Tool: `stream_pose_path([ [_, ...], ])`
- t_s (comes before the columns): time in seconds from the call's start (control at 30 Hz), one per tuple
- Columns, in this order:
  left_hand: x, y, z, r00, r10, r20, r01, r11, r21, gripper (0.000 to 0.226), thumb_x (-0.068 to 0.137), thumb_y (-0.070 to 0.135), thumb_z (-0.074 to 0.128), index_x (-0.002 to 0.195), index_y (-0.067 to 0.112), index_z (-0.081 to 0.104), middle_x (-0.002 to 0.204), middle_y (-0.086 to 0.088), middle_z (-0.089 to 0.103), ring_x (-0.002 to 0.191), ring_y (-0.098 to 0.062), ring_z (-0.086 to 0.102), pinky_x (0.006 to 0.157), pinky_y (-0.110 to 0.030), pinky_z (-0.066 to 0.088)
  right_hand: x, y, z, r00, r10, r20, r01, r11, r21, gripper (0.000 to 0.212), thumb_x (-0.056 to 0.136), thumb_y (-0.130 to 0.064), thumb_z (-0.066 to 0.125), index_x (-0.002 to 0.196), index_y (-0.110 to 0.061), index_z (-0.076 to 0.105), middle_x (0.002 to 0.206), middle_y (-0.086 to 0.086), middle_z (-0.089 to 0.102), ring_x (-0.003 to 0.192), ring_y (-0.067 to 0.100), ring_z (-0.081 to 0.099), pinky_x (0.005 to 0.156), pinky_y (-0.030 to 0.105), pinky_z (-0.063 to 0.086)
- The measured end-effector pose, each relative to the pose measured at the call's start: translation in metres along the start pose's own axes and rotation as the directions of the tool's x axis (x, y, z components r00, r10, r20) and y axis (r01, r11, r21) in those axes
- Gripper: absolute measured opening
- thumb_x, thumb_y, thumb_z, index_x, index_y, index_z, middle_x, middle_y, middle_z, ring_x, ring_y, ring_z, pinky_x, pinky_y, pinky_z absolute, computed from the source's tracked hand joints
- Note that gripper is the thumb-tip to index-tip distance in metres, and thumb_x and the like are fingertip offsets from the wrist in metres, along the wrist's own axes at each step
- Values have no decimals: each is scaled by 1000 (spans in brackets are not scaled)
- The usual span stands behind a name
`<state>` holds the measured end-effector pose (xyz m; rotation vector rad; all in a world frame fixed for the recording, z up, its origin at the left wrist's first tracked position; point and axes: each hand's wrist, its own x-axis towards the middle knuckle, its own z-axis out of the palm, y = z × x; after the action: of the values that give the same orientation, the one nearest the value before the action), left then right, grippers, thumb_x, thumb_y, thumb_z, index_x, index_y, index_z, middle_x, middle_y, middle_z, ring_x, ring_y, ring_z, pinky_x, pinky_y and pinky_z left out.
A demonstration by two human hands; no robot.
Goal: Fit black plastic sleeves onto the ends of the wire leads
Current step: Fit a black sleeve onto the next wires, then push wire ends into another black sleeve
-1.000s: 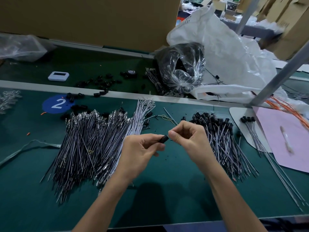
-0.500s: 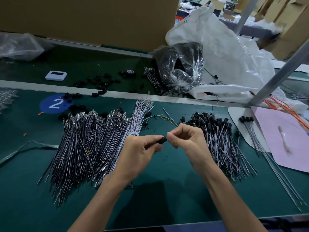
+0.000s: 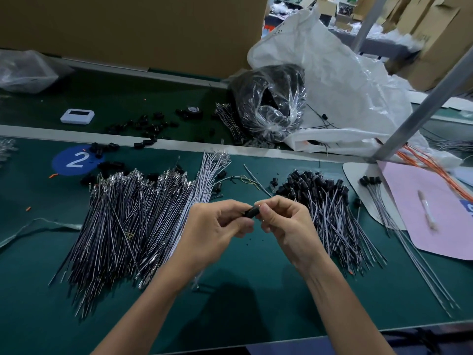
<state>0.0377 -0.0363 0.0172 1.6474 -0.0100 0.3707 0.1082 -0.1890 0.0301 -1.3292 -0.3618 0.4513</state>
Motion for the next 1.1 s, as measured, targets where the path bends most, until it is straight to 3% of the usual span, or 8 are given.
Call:
stream_pose_path([
  [0.2,3,7,21,936,-213,-282,85,911,-405,22,74,21,73,94,15,68,83,-4,77,83,-14,74,70,-16,54,-26,17,20,990,99,-96,-116,976,-185,20,84,3,68,89,-15,76,67,-5,69,58,5,50,58,16,43],
  [0.4,7,6,28,947,-281,-154,201,896,-396,25,82,15,75,105,21,68,92,1,77,93,-10,72,74,-14,52,-35,4,19,992,101,-75,-119,944,-309,21,85,2,67,73,-13,74,59,-5,63,55,4,47,55,15,37],
  [0.47,5,2,15,945,-281,-170,230,936,-266,28,82,19,76,108,24,67,94,7,77,91,-5,71,76,-14,52,-34,-10,-2,988,66,-137,-122,882,-455,19,84,0,70,74,-15,75,58,-9,65,52,-3,51,55,10,38],
  [0.57,-2,-4,-15,925,-173,-337,207,976,67,21,83,21,75,102,28,70,89,15,75,85,5,69,76,-13,54,-23,-31,-49,949,-59,-309,-208,619,-757,10,83,-12,74,80,-22,76,63,-16,68,56,-5,59,61,9,43],
  [0.7,-7,-9,-46,877,-30,-480,265,863,431,18,86,21,73,104,20,72,90,10,72,81,1,66,78,-19,55,-5,-39,-89,870,-157,-467,-411,291,-864,23,86,-16,73,107,-6,73,96,10,73,79,16,63,84,26,49],
  [0.77,-11,-14,-56,862,-15,-506,341,756,559,20,88,24,72,108,20,72,93,4,72,86,-10,66,82,-31,54,-2,-36,-91,859,-206,-468,-411,265,-872,32,87,-16,73,116,-5,69,95,11,70,79,19,63,83,27,49],
  [0.9,-16,-24,-62,866,30,-499,387,591,707,15,88,18,71,103,17,75,99,-6,72,94,-24,58,78,-37,47,-2,-12,-64,940,-167,-298,-218,377,-900,28,88,-8,70,115,-10,70,84,-6,63,73,-8,54,81,19,46],
  [1.1,-18,-28,-58,886,30,-463,387,501,774,16,86,22,73,100,13,76,107,-8,70,100,-28,57,89,-41,42,5,34,-26,973,-48,-226,-200,313,-928,22,90,-20,69,110,-11,66,109,0,58,83,12,55,80,23,45],
])
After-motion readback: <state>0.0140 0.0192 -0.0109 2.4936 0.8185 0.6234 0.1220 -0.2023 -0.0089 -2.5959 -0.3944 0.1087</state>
